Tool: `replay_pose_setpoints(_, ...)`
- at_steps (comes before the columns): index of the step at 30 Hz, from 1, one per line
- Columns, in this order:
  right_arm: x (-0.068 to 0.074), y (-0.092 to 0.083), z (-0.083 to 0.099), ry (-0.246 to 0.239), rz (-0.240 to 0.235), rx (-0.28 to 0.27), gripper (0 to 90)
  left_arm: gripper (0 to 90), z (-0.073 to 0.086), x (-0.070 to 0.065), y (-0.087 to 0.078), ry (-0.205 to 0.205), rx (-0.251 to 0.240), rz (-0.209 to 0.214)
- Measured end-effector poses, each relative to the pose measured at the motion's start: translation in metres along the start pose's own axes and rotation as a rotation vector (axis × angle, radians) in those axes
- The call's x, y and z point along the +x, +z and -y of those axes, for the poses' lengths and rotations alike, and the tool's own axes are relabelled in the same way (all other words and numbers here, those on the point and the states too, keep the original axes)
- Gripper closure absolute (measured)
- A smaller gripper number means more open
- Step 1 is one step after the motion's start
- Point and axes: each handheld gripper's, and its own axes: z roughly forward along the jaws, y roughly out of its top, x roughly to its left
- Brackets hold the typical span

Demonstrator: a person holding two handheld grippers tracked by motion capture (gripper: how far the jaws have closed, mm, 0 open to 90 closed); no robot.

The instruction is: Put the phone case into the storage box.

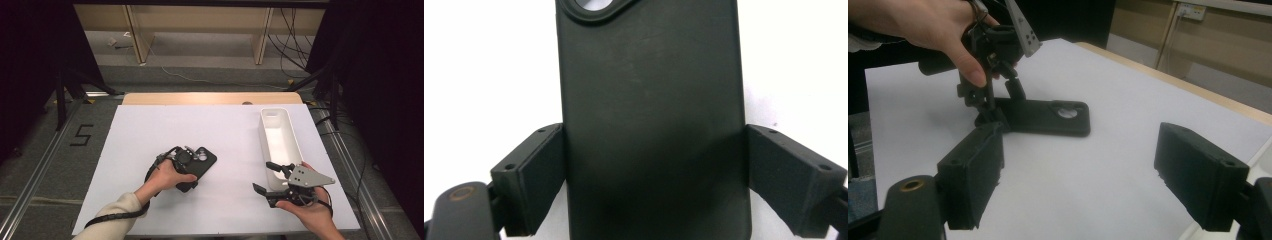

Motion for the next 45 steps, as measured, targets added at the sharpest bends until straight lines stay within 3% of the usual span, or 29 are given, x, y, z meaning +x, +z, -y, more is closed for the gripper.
replay_pose_setpoints(38,0.0,0.0,0.0,0.003,0.0,-0.005,21.3,15.4,0.011,-0.001,-0.004,0.005,-0.088,-0.006)
replay_pose_setpoints(45,0.0,0.0,0.0,0.001,0.0,-0.006,21.3,15.4,0.012,0.001,-0.012,-0.004,-0.162,-0.008)
